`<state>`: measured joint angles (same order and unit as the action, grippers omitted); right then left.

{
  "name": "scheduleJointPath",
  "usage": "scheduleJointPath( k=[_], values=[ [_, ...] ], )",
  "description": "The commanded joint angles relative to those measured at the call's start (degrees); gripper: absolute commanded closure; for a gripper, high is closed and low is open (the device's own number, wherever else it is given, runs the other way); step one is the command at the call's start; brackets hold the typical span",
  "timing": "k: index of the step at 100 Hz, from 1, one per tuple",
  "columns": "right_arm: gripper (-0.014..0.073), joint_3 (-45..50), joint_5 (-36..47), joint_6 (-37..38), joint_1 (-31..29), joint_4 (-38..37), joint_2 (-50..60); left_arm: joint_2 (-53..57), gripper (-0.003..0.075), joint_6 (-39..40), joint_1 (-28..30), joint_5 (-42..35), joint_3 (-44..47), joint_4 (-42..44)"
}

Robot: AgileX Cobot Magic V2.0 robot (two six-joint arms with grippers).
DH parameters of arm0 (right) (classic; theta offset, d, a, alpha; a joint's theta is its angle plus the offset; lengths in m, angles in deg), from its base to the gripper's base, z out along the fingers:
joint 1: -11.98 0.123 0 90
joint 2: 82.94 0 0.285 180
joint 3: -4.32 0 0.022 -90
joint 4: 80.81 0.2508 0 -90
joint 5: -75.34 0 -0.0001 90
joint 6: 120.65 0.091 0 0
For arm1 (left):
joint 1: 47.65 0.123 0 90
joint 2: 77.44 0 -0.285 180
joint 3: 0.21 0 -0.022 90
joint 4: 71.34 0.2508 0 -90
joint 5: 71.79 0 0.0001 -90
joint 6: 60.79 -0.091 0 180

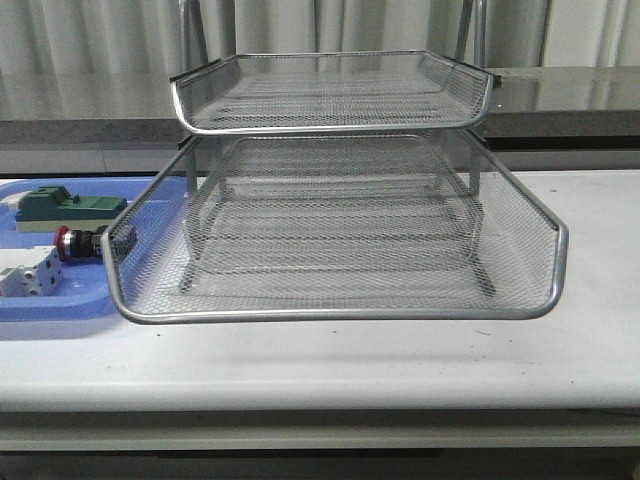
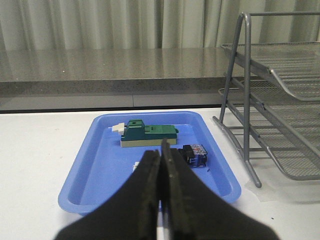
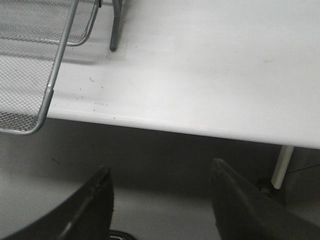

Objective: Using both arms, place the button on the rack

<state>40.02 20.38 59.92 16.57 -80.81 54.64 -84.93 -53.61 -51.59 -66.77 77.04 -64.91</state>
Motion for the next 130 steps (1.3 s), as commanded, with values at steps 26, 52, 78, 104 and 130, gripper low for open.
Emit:
scheduleJointPath(
  k=[26,52,78,104,130],
  values=[
    [0.0395,-1.9,1.1,0.7,-0.3,-1.2,10.9,1.9,0.074,0.7,-0.1,-4.7,2.8,-0.3],
    [0.0662,-1.9,1.2,0.7,-0.3,-1.0,12.2,1.9,0.074,0.7,-0.1,-4.7,2.8,-0.3],
    [0.0663,-1.9,1.2,0.7,-0.3,-0.9,12.2,1.9,0.074,0.7,-0.1,-4.7,2.8,-0.3],
    [0.0663,-1.9,1.2,0.7,-0.3,-0.9,12.2,1.9,0.074,0.7,-0.1,-4.7,2.8,-0.3],
    [0.0663,-1.9,1.2,0.7,-0.3,-0.9,12.2,1.9,0.074,0.7,-0.1,-4.7,2.8,-0.3]
  ],
)
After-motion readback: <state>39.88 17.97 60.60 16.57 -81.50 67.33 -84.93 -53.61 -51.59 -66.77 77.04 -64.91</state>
